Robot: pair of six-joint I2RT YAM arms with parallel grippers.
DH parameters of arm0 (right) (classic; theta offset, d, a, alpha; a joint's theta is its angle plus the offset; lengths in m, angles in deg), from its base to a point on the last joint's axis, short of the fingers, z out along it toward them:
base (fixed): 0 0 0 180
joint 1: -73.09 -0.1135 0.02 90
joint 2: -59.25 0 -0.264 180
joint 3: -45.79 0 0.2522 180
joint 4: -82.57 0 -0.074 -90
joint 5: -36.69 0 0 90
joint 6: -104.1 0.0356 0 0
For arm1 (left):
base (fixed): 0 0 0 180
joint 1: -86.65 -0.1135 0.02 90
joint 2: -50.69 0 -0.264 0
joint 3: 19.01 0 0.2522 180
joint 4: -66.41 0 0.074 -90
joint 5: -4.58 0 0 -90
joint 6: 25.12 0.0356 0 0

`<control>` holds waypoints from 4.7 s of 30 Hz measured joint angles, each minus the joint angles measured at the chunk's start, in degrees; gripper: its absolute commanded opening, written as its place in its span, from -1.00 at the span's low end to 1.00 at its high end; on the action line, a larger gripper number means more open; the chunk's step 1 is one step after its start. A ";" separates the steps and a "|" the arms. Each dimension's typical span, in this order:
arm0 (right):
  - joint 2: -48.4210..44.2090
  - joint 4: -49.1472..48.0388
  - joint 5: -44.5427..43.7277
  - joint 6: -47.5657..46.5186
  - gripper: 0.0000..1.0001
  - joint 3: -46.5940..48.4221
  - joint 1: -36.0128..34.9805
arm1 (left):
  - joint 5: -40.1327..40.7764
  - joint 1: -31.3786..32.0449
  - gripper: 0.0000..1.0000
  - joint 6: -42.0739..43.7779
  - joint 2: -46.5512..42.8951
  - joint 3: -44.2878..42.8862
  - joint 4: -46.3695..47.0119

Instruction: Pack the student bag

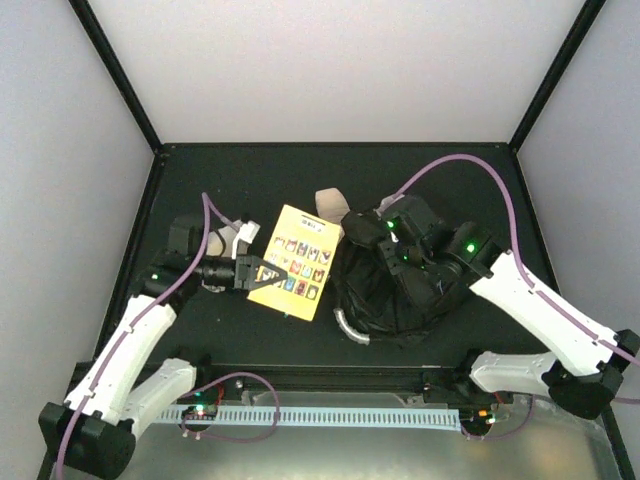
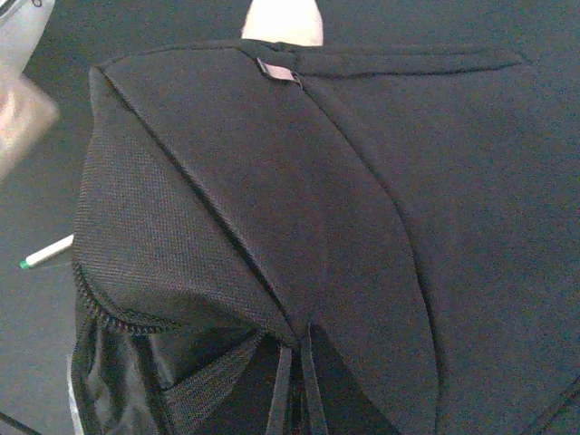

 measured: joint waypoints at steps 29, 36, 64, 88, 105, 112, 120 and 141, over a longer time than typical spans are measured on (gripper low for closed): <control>4.74 12.28 3.63 -5.95 -0.90 14.21 1.27 | 1.75 28.13 -0.97 -4.59 30.95 -8.68 17.40; 4.90 12.85 3.58 -6.01 -0.90 15.02 1.27 | 8.74 28.61 -0.97 -0.11 40.65 -15.65 8.00; 2.58 9.97 7.15 -2.71 -0.96 10.40 1.84 | 16.35 35.23 -0.97 -50.23 52.70 -3.63 69.81; 4.46 3.72 10.64 0.07 -0.96 13.70 3.48 | 26.45 42.16 -0.97 -39.89 49.72 -7.39 65.90; 1.07 2.47 17.22 -3.23 -0.95 11.02 3.48 | 27.10 36.92 0.51 -30.71 58.05 -17.59 53.72; -0.17 1.84 14.16 -1.81 -0.95 10.19 3.13 | 29.73 36.98 0.63 -28.02 52.81 -12.11 51.28; -0.55 -0.48 8.13 1.18 -0.95 8.85 4.85 | 34.47 36.94 0.65 -23.63 38.93 -7.80 43.12; -4.98 -4.11 5.75 2.62 -0.94 5.66 7.08 | 53.53 34.60 0.97 -12.61 7.50 1.75 9.40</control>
